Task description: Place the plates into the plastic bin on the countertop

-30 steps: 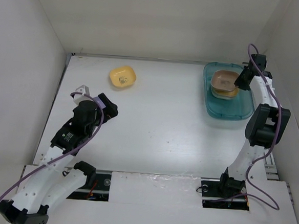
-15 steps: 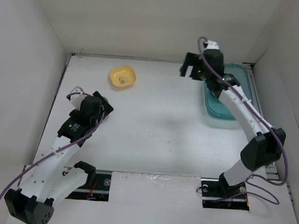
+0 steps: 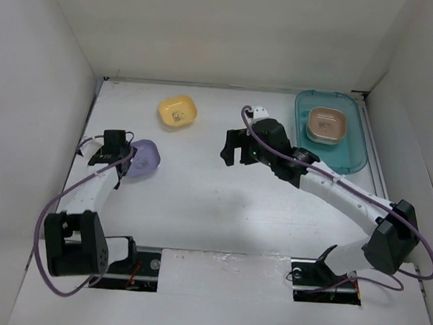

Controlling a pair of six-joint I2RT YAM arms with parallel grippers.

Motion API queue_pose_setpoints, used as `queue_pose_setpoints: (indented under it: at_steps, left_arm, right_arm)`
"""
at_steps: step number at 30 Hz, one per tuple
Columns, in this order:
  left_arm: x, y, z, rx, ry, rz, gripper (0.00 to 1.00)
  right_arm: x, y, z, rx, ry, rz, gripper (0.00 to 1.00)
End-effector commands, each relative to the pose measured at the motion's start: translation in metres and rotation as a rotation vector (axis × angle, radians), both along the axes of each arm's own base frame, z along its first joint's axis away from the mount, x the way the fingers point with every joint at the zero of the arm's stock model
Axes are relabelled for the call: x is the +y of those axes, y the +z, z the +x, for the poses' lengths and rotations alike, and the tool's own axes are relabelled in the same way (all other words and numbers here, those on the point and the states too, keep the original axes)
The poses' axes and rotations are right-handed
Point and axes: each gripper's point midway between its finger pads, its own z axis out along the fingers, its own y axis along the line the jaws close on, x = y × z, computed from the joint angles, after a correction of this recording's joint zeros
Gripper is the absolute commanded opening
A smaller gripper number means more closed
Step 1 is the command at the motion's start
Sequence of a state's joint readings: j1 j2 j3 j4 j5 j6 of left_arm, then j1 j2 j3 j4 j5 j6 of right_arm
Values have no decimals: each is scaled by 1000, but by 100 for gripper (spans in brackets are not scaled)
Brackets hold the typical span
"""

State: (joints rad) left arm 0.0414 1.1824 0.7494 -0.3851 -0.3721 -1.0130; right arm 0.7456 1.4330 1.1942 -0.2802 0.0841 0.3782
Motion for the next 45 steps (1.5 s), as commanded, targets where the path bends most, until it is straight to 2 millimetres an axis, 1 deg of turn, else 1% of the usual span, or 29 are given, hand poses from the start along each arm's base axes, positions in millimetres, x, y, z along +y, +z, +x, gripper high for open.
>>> queue_pose_setpoints:
  at_steps: [1, 2, 3, 4, 6, 10, 11, 13, 15, 16, 17, 19, 20, 21, 22, 23, 24, 25, 26, 28, 31, 33, 34, 36, 37, 38, 41, 43, 45]
  left_arm:
    - [9, -28, 8, 3, 60, -89, 98]
    - [9, -44, 6, 46, 62, -93, 96]
    - [9, -52, 6, 57, 63, -94, 94]
    - [7, -60, 5, 75, 58, -103, 92]
    - [3, -80, 2, 124, 51, -125, 80]
    - [-1, -102, 5, 173, 31, -151, 28]
    - [-3, -105, 4, 185, 28, -160, 0]
    - [-2, -103, 0, 207, 26, -150, 0]
    - [-2, -87, -5, 199, 17, -79, 0]
    - [-4, -60, -2, 125, 4, -41, 0]
    - [-18, -48, -9, 120, -31, -14, 0]
    - [-30, -8, -4, 6, -84, 31, 0]
    - [-49, 21, -6, -89, -165, 34, 0]
    - [-57, 40, -6, -141, -206, 48, 0]
    - [-68, 52, -7, -183, -265, 48, 0]
    - [-82, 77, -7, -255, -335, 48, 0]
    - [-89, 88, -4, -281, -409, 78, 0]
    - [-98, 94, -2, -296, -472, 83, 0]
    - [-107, 102, 1, -304, -523, 69, 0]
    - [-117, 95, 5, -244, -605, 80, 0]
    - [-138, 89, 4, -233, -679, 71, 0]
    - [-145, 101, 8, -246, -668, 109, 0]
    - [-160, 101, 7, -230, -701, 113, 0]
    - [-171, 104, 6, -203, -731, 129, 0]
    - [-186, 117, 7, -237, -756, 119, 0]
    - [-190, 121, 4, -241, -764, 118, 0]
    - [-202, 136, 3, -280, -782, 99, 0]
    - [-201, 139, 2, -276, -776, 92, 0]
    - [-200, 139, 3, -266, -770, 101, 0]
  right_arm:
    - [8, 37, -7, -83, 16, 81, 99]
    - [6, 35, -9, -81, 16, 79, 99]
    - [3, 44, -11, -103, 21, 87, 99]
    - [4, 44, -16, -104, 30, 89, 99]
    - [1, 48, -19, -112, 30, 96, 99]
    - [-6, 63, -20, -140, 19, 122, 99]
    - [-8, 69, -22, -151, 19, 133, 99]
    - [-13, 69, -21, -153, 10, 133, 99]
    - [-5, 68, -19, -158, 44, 162, 99]
    - [-1, 61, -19, -142, 55, 155, 99]
    - [4, 44, -14, -109, 55, 125, 99]
    - [8, 38, -6, -106, 34, 105, 99]
    - [11, 33, -4, -94, 29, 106, 99]
    - [16, 27, 0, -68, 18, 112, 99]
    - [24, 27, -2, -61, 35, 126, 99]
    - [28, 34, 2, -70, 35, 136, 99]
    - [39, 29, 1, -44, 39, 144, 99]
    - [41, 29, 6, -47, 31, 141, 99]
    - [53, 41, 5, -69, 38, 152, 99]
    - [61, 38, 10, -72, 13, 142, 99]
    - [64, 50, 15, -92, 5, 157, 99]
    - [64, 54, 17, -96, -7, 168, 99]
    - [64, 54, 17, -96, -7, 168, 99]
    - [69, 52, 15, -95, 2, 168, 99]
    - [70, 58, 16, -104, 2, 179, 99]
    - [72, 52, 21, -99, -9, 165, 99]
    - [57, 44, 33, -113, -117, 117, 99]
    - [42, 36, 38, -108, -192, 69, 99]
    - [37, 28, 37, -93, -213, 55, 97]
